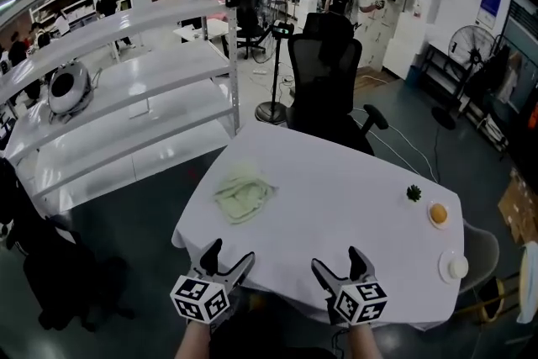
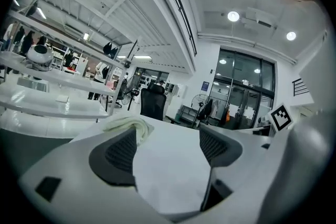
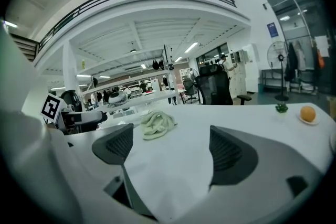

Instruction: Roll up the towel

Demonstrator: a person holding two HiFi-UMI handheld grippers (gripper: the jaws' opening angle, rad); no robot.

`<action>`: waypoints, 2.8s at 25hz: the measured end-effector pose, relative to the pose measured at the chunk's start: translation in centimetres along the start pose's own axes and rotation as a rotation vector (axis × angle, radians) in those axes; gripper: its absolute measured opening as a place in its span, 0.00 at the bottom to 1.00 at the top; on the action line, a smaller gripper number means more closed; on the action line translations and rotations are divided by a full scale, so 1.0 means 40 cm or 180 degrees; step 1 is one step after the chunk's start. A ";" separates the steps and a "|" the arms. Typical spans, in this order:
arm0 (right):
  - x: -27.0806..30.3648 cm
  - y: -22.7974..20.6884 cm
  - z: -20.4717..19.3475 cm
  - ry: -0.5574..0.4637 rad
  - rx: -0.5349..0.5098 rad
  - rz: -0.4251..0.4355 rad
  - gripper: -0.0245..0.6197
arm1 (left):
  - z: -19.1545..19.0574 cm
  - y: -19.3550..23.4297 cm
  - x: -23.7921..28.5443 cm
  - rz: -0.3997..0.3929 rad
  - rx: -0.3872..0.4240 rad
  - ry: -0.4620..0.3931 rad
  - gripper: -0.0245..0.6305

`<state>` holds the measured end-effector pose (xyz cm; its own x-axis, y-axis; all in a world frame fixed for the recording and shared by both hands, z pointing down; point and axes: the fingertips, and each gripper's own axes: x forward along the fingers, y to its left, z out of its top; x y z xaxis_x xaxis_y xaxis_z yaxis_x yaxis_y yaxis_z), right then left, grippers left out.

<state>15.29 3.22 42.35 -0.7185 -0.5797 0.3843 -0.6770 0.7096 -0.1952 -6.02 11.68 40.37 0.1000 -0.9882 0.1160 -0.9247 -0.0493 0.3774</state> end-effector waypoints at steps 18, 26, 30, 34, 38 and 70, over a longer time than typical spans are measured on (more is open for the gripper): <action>0.214 -0.096 0.101 -0.0038 0.0096 -0.0134 0.74 | 0.068 0.121 0.263 -0.0211 0.0031 0.0134 0.63; 0.331 -0.125 0.135 0.0052 -0.0055 -0.0045 0.74 | 0.045 0.159 0.363 -0.0341 0.0202 0.0438 0.63; 0.428 -0.102 0.129 0.0237 -0.0302 0.0193 0.74 | -0.029 0.189 0.401 -0.0381 0.0275 0.0781 0.62; 0.517 -0.054 0.116 0.0471 -0.0594 0.0557 0.74 | -0.100 0.226 0.433 -0.0329 0.0438 0.1139 0.62; 0.588 -0.018 0.075 0.0715 -0.0804 0.0848 0.74 | -0.170 0.254 0.444 -0.0288 0.0576 0.1443 0.62; 0.779 -0.011 0.020 0.1098 -0.1526 0.0676 0.08 | -0.249 0.405 0.421 0.0199 0.1234 0.1899 0.10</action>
<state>-6.91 -15.47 53.69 -0.6825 -0.3004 0.6664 -0.3207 0.9423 0.0964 -15.68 -4.31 57.59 0.1239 -0.7484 0.6515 -0.9882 -0.1527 0.0125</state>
